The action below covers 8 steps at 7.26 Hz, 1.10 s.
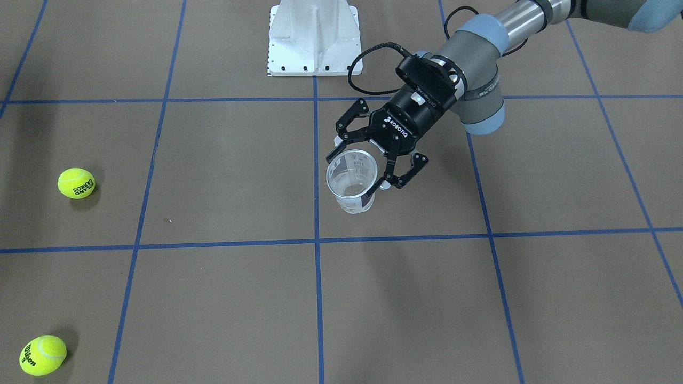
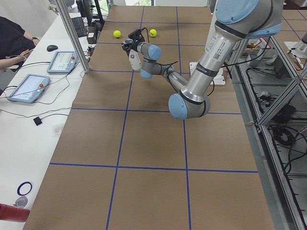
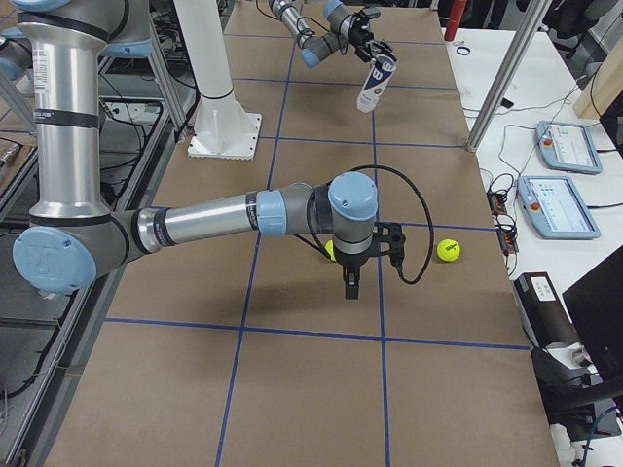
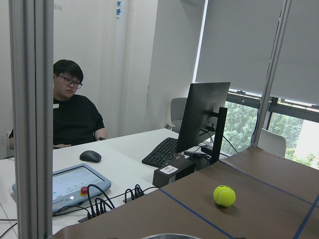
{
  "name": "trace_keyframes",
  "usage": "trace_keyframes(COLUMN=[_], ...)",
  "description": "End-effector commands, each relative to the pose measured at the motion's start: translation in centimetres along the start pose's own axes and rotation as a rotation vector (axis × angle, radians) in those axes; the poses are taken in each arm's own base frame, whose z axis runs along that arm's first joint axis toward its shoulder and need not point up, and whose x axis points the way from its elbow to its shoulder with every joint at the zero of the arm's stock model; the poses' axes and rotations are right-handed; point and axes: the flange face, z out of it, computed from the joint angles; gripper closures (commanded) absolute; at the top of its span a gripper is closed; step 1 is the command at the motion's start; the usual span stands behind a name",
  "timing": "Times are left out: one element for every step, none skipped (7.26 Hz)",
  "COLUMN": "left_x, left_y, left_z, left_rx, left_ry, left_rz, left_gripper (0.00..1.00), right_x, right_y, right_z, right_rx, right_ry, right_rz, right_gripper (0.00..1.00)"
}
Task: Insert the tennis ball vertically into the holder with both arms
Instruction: 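Lift the can with the left gripper and swing it upright, then lower the upright can onto the table with the left gripper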
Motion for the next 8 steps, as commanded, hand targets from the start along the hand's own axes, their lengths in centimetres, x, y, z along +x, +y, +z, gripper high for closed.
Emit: trace_keyframes(left_x=[0.0,0.3,0.8,1.1,1.0,0.1,-0.3,-0.7], left_y=[1.8,1.8,2.7,3.4,4.2,5.5,6.2,6.8], left_z=[0.1,0.2,0.1,-0.4,-0.9,-1.0,-1.2,-1.7], left_rx=[0.037,0.040,0.030,0.034,0.064,0.077,0.088,0.083], left_ry=[0.011,0.016,0.024,0.039,0.070,0.078,0.078,0.070], left_rz=[-0.030,-0.033,-0.030,-0.035,-0.045,-0.048,-0.051,-0.050], left_gripper=[0.39,0.37,0.36,0.36,0.39,0.39,0.39,0.39], right_x=[0.1,0.1,0.1,0.1,0.1,0.1,0.1,0.1], right_y=[0.0,0.0,0.0,0.0,0.0,0.0,0.0,0.0], right_z=[0.0,0.0,0.0,0.0,0.0,0.1,0.0,0.0], right_rx=[-0.001,-0.001,-0.001,-0.001,-0.001,-0.002,-0.001,-0.001], right_ry=[0.002,0.000,0.000,0.000,0.000,0.000,0.000,0.000], right_rz=[0.001,0.001,0.001,0.001,0.001,0.002,0.001,0.001], right_gripper=[0.01,0.01,0.01,0.01,0.01,0.01,0.01,0.01])
